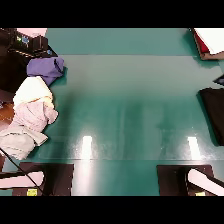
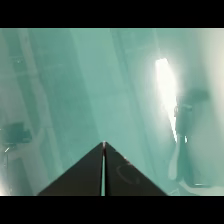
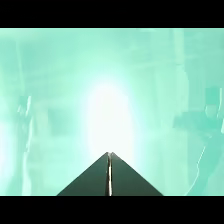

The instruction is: Fold the shirts.

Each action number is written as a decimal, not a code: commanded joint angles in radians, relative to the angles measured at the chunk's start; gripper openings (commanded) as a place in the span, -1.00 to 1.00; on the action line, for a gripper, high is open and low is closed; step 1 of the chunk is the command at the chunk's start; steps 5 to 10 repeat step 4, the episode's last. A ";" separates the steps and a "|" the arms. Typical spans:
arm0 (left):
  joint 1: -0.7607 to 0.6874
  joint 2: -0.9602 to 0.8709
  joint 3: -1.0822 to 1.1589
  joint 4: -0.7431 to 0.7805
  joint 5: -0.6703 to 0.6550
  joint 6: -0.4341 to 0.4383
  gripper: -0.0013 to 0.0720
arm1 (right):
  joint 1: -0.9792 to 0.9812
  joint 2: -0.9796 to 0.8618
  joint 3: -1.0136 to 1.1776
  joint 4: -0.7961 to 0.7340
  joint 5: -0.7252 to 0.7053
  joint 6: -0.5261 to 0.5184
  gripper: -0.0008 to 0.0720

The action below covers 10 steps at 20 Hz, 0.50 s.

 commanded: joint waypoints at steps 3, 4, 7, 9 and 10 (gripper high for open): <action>0.001 0.000 0.000 0.000 0.001 0.000 -0.90 | 0.185 0.000 0.017 0.004 -0.026 0.000 -0.93; 0.001 0.000 0.000 0.000 0.001 0.000 -0.89 | 0.186 0.000 0.017 0.005 -0.024 0.000 -0.93; 0.001 0.000 0.000 0.000 0.001 0.000 -0.89 | 0.186 0.000 0.017 0.005 -0.024 0.000 -0.93; 0.001 0.000 0.000 0.000 0.001 0.000 -0.89 | 0.186 0.000 0.017 0.005 -0.024 0.000 -0.93; 0.001 0.000 0.000 0.000 0.001 0.000 -0.89 | 0.186 0.000 0.017 0.005 -0.024 0.000 -0.93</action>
